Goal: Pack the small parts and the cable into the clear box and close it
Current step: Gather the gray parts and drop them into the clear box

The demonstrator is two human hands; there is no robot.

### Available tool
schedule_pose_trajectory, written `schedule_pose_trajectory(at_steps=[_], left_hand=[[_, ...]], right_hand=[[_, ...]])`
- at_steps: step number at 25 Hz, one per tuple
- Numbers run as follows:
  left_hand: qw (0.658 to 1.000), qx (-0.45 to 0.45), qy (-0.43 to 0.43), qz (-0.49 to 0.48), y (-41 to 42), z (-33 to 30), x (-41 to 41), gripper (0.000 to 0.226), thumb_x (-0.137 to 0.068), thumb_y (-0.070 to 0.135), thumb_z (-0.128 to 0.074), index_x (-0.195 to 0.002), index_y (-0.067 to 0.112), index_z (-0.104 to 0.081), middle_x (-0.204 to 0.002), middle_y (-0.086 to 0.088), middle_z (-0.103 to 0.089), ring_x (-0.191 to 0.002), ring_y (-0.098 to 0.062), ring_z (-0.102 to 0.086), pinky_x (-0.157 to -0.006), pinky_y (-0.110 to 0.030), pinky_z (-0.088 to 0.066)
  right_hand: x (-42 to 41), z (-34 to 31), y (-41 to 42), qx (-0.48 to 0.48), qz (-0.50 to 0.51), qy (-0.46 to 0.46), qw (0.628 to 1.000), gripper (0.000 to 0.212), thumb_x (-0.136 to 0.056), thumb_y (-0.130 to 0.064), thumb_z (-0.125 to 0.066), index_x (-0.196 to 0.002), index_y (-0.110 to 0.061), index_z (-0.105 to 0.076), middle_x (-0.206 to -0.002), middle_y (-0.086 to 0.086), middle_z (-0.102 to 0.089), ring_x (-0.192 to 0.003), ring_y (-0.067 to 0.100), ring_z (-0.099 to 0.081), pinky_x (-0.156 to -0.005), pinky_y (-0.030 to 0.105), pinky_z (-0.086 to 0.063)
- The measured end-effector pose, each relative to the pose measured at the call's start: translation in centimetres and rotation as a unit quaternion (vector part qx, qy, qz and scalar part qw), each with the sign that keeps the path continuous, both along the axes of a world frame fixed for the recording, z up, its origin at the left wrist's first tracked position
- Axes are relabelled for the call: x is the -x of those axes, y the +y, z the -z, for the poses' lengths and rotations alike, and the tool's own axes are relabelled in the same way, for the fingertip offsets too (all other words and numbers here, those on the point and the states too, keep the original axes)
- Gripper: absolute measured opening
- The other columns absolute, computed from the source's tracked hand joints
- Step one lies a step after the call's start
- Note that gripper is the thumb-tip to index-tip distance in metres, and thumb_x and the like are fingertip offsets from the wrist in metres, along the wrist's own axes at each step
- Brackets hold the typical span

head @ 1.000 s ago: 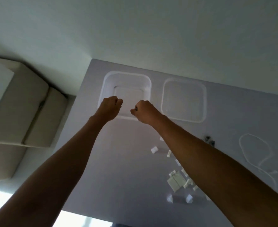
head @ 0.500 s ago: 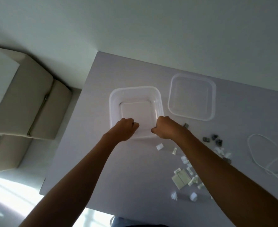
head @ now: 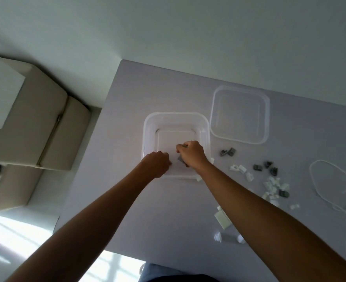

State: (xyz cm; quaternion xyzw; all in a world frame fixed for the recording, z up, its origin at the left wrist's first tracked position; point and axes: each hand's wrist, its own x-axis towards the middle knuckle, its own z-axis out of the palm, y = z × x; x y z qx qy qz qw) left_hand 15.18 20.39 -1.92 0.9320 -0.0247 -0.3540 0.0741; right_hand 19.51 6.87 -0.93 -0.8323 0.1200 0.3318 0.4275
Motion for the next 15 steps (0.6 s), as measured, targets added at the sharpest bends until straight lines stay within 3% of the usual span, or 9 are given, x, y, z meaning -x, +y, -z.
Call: schedule_pose_trajectory(at_steps=[3,5,7,9,10,12,15], left_hand=[[0.999,0.004,-0.024,0.026,0.7,-0.4,1.1,0.025,-0.099,0.023,-0.046,-0.108,0.001,-0.055,-0.108,-0.016,-0.058,-0.101,-0.033,-0.058,-0.081,-0.037,-0.046],[0.993,0.058,-0.103,0.013,1.3,-0.6,1.9,0.017,-0.098,0.013,-0.048,-0.102,0.0,-0.057,-0.106,-0.014,-0.056,-0.099,-0.032,-0.057,-0.076,-0.033,-0.045],[0.945,0.146,-0.284,-0.069,1.7,-1.0,3.1,0.016,-0.092,0.001,-0.052,-0.104,-0.001,-0.062,-0.109,-0.015,-0.059,-0.099,-0.029,-0.058,-0.076,-0.032,-0.048],[0.857,0.186,-0.417,-0.238,2.0,-1.0,4.2,0.025,-0.094,0.004,-0.052,-0.117,0.001,-0.058,-0.116,-0.015,-0.056,-0.104,-0.027,-0.056,-0.083,-0.033,-0.05],[0.825,0.2,-0.419,-0.323,2.0,-1.0,4.3,0.03,-0.098,0.012,-0.048,-0.127,0.004,-0.053,-0.123,-0.014,-0.053,-0.11,-0.025,-0.055,-0.089,-0.033,-0.049],[0.785,0.257,-0.324,-0.462,1.5,-0.4,4.2,0.043,-0.104,0.028,-0.037,-0.143,0.01,-0.039,-0.141,-0.012,-0.045,-0.127,-0.025,-0.048,-0.105,-0.034,-0.041],[0.771,0.298,-0.255,-0.502,1.6,0.6,3.7,0.047,-0.106,0.032,-0.029,-0.15,0.015,-0.034,-0.147,-0.012,-0.046,-0.133,-0.025,-0.045,-0.112,-0.035,-0.036]], right_hand=[[0.7,1.5,0.7,-0.007,0.034,0.013,0.999,0.021,-0.083,-0.024,-0.059,-0.068,-0.011,-0.051,-0.066,0.011,-0.052,-0.061,0.025,-0.053,-0.057,0.033,-0.046],[1.0,2.1,1.3,-0.011,0.029,0.023,0.999,0.022,-0.083,-0.025,-0.06,-0.067,-0.012,-0.052,-0.067,0.012,-0.056,-0.062,0.026,-0.056,-0.062,0.038,-0.052],[1.5,2.7,1.8,-0.019,0.033,0.023,0.999,0.019,-0.081,-0.024,-0.061,-0.069,-0.01,-0.056,-0.067,0.014,-0.061,-0.061,0.026,-0.058,-0.069,0.045,-0.057],[1.9,3.1,2.4,-0.016,0.023,0.009,1.0,0.019,-0.08,-0.024,-0.062,-0.073,-0.006,-0.061,-0.072,0.014,-0.065,-0.065,0.025,-0.059,-0.075,0.045,-0.056],[2.1,2.9,2.6,-0.015,0.009,0.005,1.0,0.02,-0.082,-0.023,-0.061,-0.079,-0.004,-0.063,-0.078,0.013,-0.067,-0.071,0.024,-0.06,-0.077,0.042,-0.054],[2.4,2.3,3.3,-0.021,-0.023,0.014,0.999,0.023,-0.087,-0.023,-0.059,-0.098,-0.005,-0.068,-0.097,0.009,-0.071,-0.089,0.024,-0.063,-0.081,0.034,-0.05],[3.0,2.0,4.3,-0.023,-0.089,0.011,0.996,0.034,-0.092,-0.019,-0.057,-0.124,-0.01,-0.062,-0.121,0.01,-0.064,-0.11,0.027,-0.06,-0.092,0.028,-0.045]])
